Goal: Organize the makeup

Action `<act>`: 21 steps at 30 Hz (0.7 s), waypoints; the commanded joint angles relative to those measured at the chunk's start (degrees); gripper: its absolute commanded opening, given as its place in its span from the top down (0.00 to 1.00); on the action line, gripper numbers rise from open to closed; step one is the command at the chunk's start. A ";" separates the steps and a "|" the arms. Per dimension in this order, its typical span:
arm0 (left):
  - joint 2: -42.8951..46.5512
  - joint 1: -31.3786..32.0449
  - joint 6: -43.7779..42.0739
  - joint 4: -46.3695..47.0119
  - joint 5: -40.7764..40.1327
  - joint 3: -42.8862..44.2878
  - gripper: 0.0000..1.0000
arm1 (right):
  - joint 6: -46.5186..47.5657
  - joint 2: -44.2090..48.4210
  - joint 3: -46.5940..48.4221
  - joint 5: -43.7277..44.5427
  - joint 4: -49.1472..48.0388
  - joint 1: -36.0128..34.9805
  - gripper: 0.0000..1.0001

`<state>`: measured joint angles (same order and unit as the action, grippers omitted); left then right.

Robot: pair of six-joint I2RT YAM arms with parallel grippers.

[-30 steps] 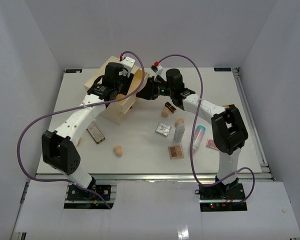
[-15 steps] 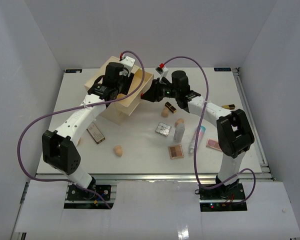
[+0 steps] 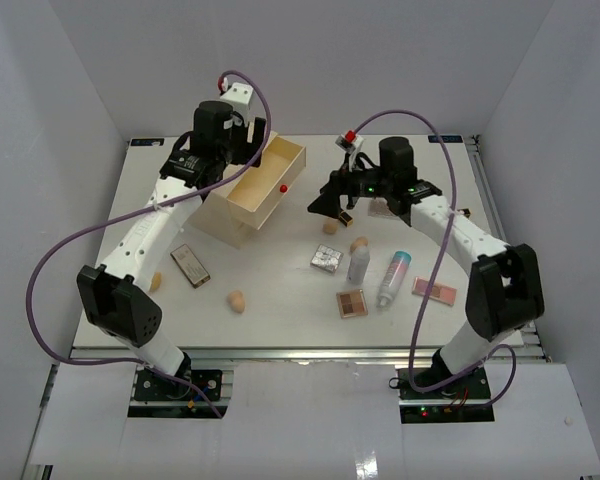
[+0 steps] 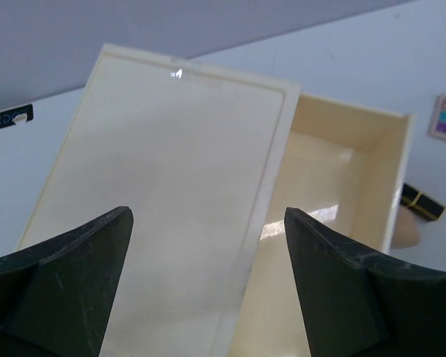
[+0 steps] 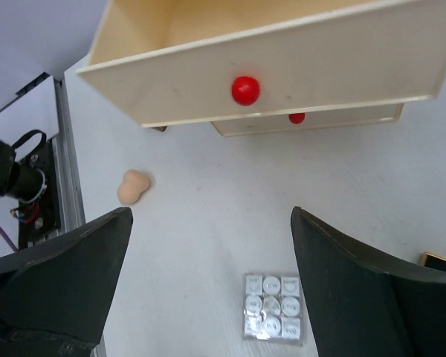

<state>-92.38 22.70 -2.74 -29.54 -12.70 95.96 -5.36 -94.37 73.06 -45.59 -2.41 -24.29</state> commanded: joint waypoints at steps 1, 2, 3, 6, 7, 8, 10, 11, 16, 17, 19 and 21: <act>4.20 -0.05 5.67 0.45 7.39 8.42 0.06 | 17.38 11.23 -0.18 -6.75 11.34 4.54 0.07; 4.52 0.15 6.17 0.25 8.35 10.55 0.06 | 19.79 14.12 -0.90 -6.41 13.97 5.19 0.07; 4.94 0.46 6.98 0.16 9.78 11.97 0.06 | 21.46 16.52 -1.60 -5.55 15.76 6.06 0.08; 6.55 2.09 10.61 0.29 16.36 14.23 0.05 | 25.05 23.40 -4.28 -2.81 20.01 9.51 0.08; 7.44 2.81 11.74 0.36 18.22 14.11 0.05 | 25.83 26.88 -5.33 -3.24 22.08 10.82 0.08; 7.89 4.04 12.87 0.41 19.54 13.61 0.05 | 26.51 28.65 -6.53 -4.57 23.43 13.13 0.08; 9.55 9.83 14.96 1.97 20.96 9.91 0.05 | 27.53 32.94 -10.81 -8.46 25.62 20.63 0.07; 10.67 12.45 15.45 3.19 20.83 7.03 0.05 | 27.89 35.87 -12.71 -9.06 26.64 23.55 0.07; 17.45 24.09 18.41 10.44 15.80 -10.39 0.05 | 25.61 44.31 -20.07 -10.17 27.74 35.64 0.07; 17.67 24.49 19.03 10.64 15.52 -10.96 0.05 | 24.72 45.01 -20.93 -10.22 27.72 36.24 0.07; 19.90 29.00 20.53 12.49 10.69 -16.77 0.05 | 22.30 45.75 -22.79 -10.22 27.02 39.61 0.06; 21.51 32.89 21.69 13.95 6.35 -21.40 0.05 | 20.36 46.20 -25.10 -10.85 26.11 42.48 0.05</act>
<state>-75.47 49.18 14.63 -19.58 2.93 83.66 19.27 -49.54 51.48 -53.95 24.37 12.57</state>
